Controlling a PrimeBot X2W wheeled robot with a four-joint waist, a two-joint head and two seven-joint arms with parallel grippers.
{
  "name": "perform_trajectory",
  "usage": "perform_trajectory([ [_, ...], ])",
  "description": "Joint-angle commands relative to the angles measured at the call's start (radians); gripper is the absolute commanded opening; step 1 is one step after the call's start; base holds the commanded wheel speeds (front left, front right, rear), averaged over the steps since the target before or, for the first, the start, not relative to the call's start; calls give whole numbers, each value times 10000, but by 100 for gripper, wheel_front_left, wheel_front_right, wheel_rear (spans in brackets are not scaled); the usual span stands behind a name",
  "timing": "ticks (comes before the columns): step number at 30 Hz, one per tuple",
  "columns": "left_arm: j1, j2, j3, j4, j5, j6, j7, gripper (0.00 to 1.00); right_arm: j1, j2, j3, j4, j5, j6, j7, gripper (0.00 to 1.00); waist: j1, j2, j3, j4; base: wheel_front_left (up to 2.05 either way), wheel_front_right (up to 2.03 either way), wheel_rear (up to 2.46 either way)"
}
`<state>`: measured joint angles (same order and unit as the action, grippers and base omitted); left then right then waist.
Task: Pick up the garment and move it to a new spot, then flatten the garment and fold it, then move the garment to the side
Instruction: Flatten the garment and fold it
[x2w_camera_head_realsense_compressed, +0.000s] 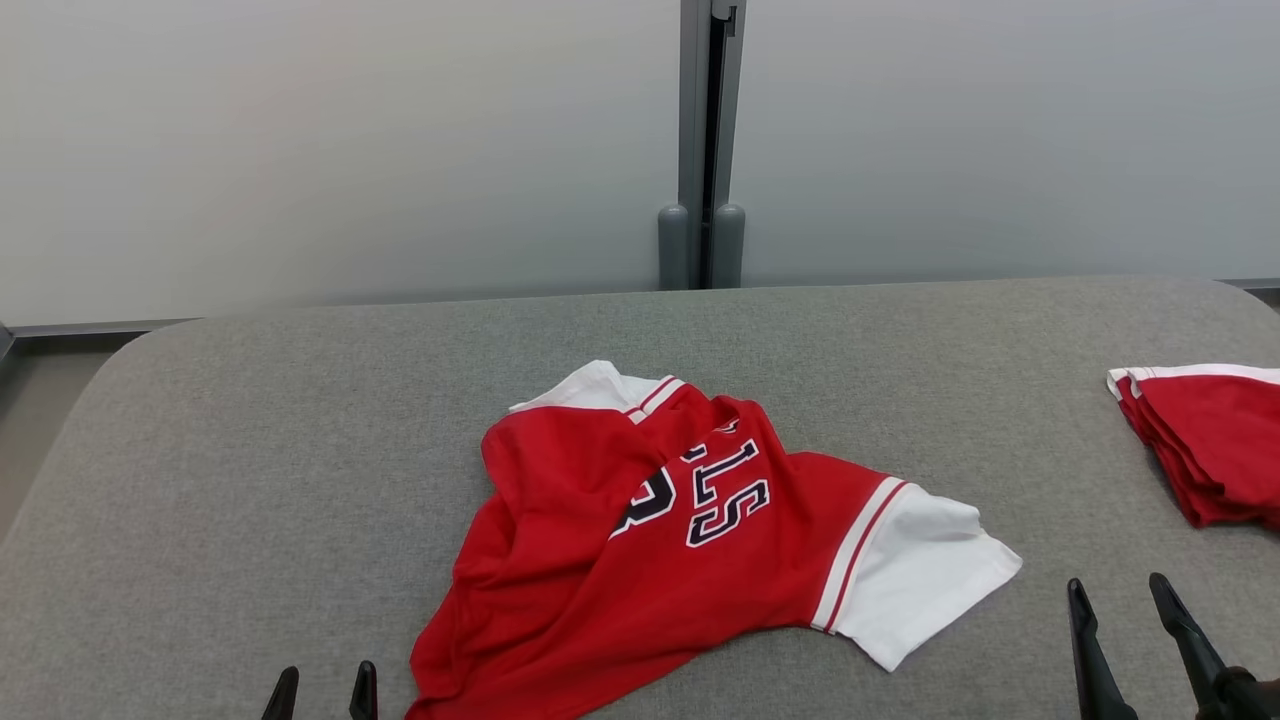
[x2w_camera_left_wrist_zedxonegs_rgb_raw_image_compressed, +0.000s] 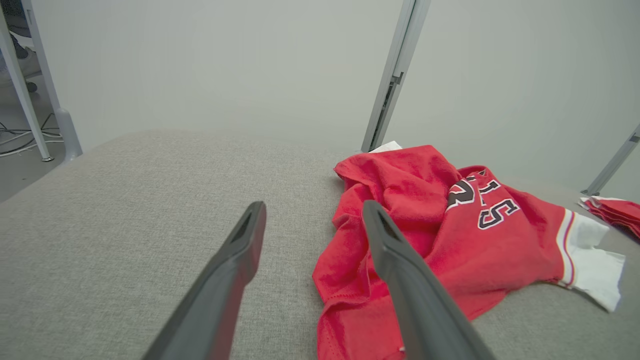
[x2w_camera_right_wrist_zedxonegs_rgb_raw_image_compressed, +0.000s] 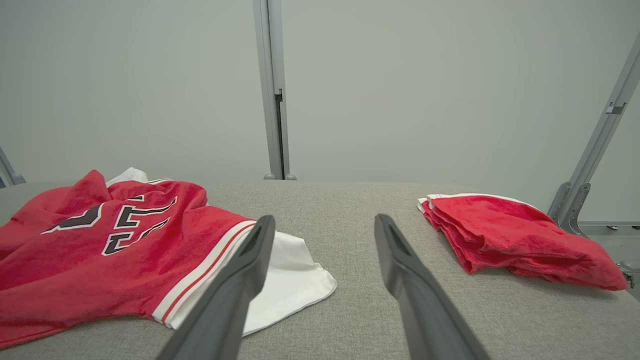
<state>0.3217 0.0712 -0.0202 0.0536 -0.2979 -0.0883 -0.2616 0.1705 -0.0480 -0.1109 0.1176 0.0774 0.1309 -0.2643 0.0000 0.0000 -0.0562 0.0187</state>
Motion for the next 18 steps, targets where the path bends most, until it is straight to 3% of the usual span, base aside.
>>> perform_trajectory([
  [1,-165,-31,82,66,85,-96,-44,100,54,-53,14,29,44,-3,3,100,0,0,10,-23,0,0,0],
  [8,-123,-124,-129,512,143,-246,35,100,-252,-51,158,51,-108,-3,3,100,0,0,141,-59,0,0,0],
  [13,131,-122,-740,99,-249,-4,2429,100,-1342,-475,590,1346,-767,-3,25,100,0,0,552,39,0,0,0],
  [18,122,-142,-1064,-660,-542,280,3949,100,-2838,-1013,1072,2944,-1108,-3,1040,100,0,0,1289,262,0,0,0],
])
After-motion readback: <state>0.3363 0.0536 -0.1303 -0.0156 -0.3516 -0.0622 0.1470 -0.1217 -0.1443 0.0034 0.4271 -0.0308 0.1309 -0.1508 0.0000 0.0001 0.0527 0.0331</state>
